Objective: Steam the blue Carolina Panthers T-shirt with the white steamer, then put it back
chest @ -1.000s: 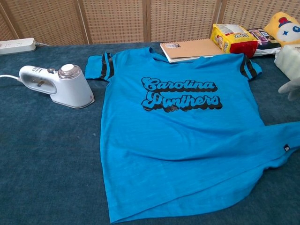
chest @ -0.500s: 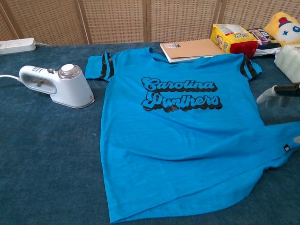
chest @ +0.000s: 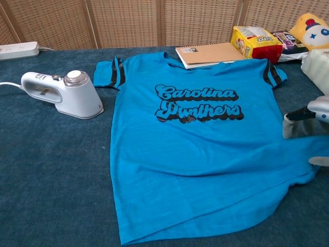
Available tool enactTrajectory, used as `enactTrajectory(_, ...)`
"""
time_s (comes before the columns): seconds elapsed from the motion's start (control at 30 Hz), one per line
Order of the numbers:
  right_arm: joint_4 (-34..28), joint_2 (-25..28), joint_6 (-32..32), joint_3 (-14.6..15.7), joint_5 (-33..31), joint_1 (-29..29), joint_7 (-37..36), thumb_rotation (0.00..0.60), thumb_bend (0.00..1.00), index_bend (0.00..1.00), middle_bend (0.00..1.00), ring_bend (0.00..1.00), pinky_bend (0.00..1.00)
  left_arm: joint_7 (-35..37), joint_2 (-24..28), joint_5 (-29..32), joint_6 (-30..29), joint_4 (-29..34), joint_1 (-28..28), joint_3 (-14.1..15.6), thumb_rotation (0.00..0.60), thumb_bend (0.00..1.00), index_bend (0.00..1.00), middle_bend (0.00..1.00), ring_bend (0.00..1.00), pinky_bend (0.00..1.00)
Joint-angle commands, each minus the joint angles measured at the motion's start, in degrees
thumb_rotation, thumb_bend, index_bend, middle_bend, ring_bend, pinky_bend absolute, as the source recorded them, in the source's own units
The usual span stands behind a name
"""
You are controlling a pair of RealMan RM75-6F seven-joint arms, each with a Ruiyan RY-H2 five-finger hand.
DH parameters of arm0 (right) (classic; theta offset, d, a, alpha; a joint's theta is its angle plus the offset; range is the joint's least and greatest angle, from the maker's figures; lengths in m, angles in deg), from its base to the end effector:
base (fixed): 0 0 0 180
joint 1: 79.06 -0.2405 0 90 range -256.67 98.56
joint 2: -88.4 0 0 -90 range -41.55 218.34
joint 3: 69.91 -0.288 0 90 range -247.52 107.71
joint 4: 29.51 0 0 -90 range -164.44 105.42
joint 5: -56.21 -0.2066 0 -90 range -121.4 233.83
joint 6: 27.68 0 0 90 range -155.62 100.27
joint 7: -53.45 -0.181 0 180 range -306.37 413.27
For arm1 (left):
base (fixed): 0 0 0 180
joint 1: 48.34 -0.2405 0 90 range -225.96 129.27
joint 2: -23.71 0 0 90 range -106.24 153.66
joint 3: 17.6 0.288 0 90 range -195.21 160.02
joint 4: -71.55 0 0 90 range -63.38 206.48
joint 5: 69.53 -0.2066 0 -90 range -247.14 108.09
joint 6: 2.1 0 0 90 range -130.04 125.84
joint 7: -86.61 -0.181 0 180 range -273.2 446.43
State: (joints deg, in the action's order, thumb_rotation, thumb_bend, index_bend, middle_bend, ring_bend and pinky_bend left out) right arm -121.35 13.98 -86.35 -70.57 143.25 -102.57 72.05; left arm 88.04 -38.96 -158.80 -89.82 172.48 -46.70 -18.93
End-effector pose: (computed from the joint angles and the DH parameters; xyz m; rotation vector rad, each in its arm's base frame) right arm -0.2636 -0.2868 0.0294 2.0101 -0.7914 0.7152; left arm -0.3110 0.1947 0.1721 -1.3428 -1.0144 -1.0212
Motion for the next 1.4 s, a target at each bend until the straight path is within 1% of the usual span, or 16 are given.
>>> enactTrajectory(0.03, 0.6, -0.6, -1.2, 0.6, 0.3, 0.6, -0.2, 0.600, 0.30, 0.43, 0.45, 0.49, 0.57, 0.0, -0.1, 0.1, 0.1, -0.1, 0.1, 0.0, 0.600, 0.30, 0.23, 0.28, 0.16, 0.28)
enactTrajectory(0.3, 2.2, -1.5, -2.0, 1.9, 0.1, 1.4, -0.9, 0.600, 0.30, 0.44, 0.46, 0.48, 0.55, -0.2, 0.0, 0.0, -0.1, 0.0, 0.2, 0.2, 0.600, 0.30, 0.23, 0.28, 0.16, 0.28)
enactTrajectory(0.4, 2.3, -1.8, -2.4, 1.9, 0.2, 1.4, -1.0, 0.600, 0.30, 0.45, 0.48, 0.50, 0.59, -0.2, 0.0, -0.2, -0.2, 0.2, 0.1, 0.2, 0.600, 0.30, 0.23, 0.28, 0.16, 0.28)
enactTrajectory(0.53, 2.9, -2.9, -6.2, 2.0, 1.9, 2.6, -1.9, 0.600, 0.31, 0.54, 0.56, 0.60, 0.70, -0.1, -0.1, 0.0, 0.0, 0.0, 0.1, 0.4, 0.600, 0.30, 0.23, 0.28, 0.16, 0.28)
enactTrajectory(0.63, 4.0, -3.8, -8.2, 2.4, 3.1, 3.3, -2.9, 0.600, 0.31, 0.58, 0.60, 0.64, 0.74, -0.2, -0.2, 0.1, 0.3, -0.3, 0.4, 0.3, 0.600, 0.30, 0.23, 0.28, 0.16, 0.28)
enactTrajectory(0.9, 5.6, -4.9, -10.5, 3.2, 4.4, 4.5, -3.8, 0.600, 0.32, 0.61, 0.62, 0.67, 0.77, -0.5, -0.1, 0.2, 1.0, -0.5, 1.0, 0.2, 0.600, 0.30, 0.23, 0.28, 0.16, 0.28)
enactTrajectory(0.97, 5.7, -4.8, -10.7, 3.3, 4.4, 4.7, -3.7, 0.600, 0.32, 0.60, 0.62, 0.65, 0.74, -0.5, -0.2, 0.3, 1.2, -0.5, 1.2, 0.2, 0.600, 0.30, 0.23, 0.28, 0.16, 0.28)
enactTrajectory(1.1, 4.8, -3.5, -12.2, 3.3, 5.4, 5.0, -2.8, 0.600, 0.32, 0.54, 0.56, 0.59, 0.67, -0.7, -0.4, 0.5, 1.1, -0.7, 1.3, 0.0, 0.600, 0.30, 0.23, 0.28, 0.16, 0.28)
enactTrajectory(1.2, 4.0, -2.6, -12.4, 3.4, 5.4, 5.3, -2.0, 0.600, 0.32, 0.44, 0.49, 0.52, 0.59, -0.7, -0.4, 0.5, 1.1, -0.7, 1.3, 0.0, 0.600, 0.30, 0.23, 0.28, 0.16, 0.28)
enactTrajectory(1.27, 3.4, -2.1, -11.7, 3.8, 5.0, 5.3, -1.8, 0.600, 0.33, 0.34, 0.42, 0.45, 0.51, -0.8, -0.4, 0.4, 1.0, -0.6, 1.3, 0.0, 0.600, 0.30, 0.23, 0.28, 0.16, 0.28)
enactTrajectory(1.3, 3.1, -1.8, -11.1, 4.0, 4.7, 5.2, -1.5, 0.600, 0.34, 0.31, 0.40, 0.43, 0.49, -0.8, -0.3, 0.4, 1.0, -0.6, 1.4, 0.0, 0.600, 0.30, 0.23, 0.28, 0.16, 0.28)
enactTrajectory(1.37, 2.2, -1.5, -9.8, 4.4, 4.1, 5.1, -0.7, 0.600, 0.34, 0.24, 0.35, 0.39, 0.45, -0.9, -0.2, 0.4, 0.9, -0.5, 1.4, -0.1, 0.600, 0.30, 0.23, 0.28, 0.16, 0.28)
enactTrajectory(1.4, 1.9, -1.4, -9.6, 4.4, 4.0, 5.1, -0.5, 0.600, 0.34, 0.23, 0.34, 0.38, 0.45, -0.9, -0.1, 0.4, 0.9, -0.4, 1.4, -0.1, 0.600, 0.30, 0.23, 0.28, 0.16, 0.28)
